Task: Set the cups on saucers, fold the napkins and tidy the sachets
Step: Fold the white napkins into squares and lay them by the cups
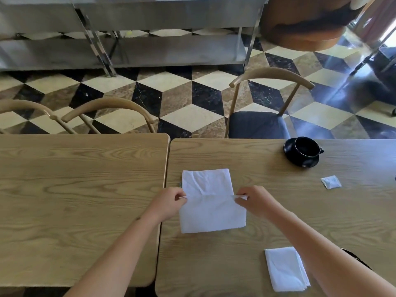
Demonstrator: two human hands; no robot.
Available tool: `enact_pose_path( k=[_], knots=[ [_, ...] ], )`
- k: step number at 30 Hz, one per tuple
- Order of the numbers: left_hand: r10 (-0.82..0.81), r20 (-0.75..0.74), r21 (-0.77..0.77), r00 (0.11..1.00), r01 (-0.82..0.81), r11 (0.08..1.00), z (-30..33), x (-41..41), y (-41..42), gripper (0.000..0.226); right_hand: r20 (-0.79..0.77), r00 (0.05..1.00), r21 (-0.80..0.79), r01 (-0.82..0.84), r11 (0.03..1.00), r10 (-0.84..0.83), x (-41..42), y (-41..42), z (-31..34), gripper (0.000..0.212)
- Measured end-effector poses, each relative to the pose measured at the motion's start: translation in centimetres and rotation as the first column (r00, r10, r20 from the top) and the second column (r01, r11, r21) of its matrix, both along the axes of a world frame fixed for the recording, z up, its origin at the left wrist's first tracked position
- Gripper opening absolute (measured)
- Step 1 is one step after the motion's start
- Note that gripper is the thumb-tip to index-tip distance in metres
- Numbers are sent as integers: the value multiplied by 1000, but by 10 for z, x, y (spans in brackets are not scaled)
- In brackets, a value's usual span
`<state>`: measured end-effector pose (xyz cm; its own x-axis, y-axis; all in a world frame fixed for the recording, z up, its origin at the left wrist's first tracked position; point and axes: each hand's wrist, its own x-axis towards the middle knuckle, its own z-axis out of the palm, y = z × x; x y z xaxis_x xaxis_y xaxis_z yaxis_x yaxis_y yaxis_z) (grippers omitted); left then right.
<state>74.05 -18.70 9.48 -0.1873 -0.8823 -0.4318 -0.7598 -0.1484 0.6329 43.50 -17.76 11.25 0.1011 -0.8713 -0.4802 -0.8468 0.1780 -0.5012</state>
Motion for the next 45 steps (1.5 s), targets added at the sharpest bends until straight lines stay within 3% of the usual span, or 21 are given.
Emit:
enact_pose_path(
  k=[8, 12, 21, 24, 27, 30, 33, 35, 40, 45],
  knots=[
    [194, 28, 10, 981, -195, 981, -35, -18, -72, 17, 5, 998, -7, 67, 998, -67, -1, -92, -44, 11],
    [203, 107, 6, 973, -205, 979, -61, -26, -97, 16, -15, 997, -5, 72, 997, -72, 1, -122, -80, 5],
    [248, 194, -23, 949, -248, 968, -109, -32, -125, 12, -77, 989, 3, 129, 992, -129, 8, -141, -137, 23],
    [342, 212, -222, 915, -296, 929, -114, -37, -117, 19, -92, 969, -156, 213, 964, -229, 11, -130, -138, 31],
    [246, 242, -490, 938, -101, 866, -117, -50, -84, 31, -124, 981, -368, 95, 925, -150, 22, -94, -138, 44],
    [5, 249, -492, 968, 122, 862, -132, -76, -37, 47, -112, 991, -421, -118, 899, 78, 44, -46, -146, 51],
    [-101, 218, -431, 971, 189, 882, -151, -96, -3, 52, -63, 977, -430, -213, 877, 206, 64, -11, -164, 50],
    [-101, 223, -430, 970, 191, 883, -164, -99, 0, 52, -51, 980, -391, -199, 899, 194, 69, -4, -176, 53],
    [-118, 413, -413, 903, 301, 860, -188, -94, -3, 54, -138, 987, -410, -137, 902, 87, 59, -4, -197, 55],
    [-31, 480, -390, 877, 245, 888, -200, -90, -15, 60, -201, 979, -350, -112, 930, 42, 54, -6, -204, 65]
  ],
)
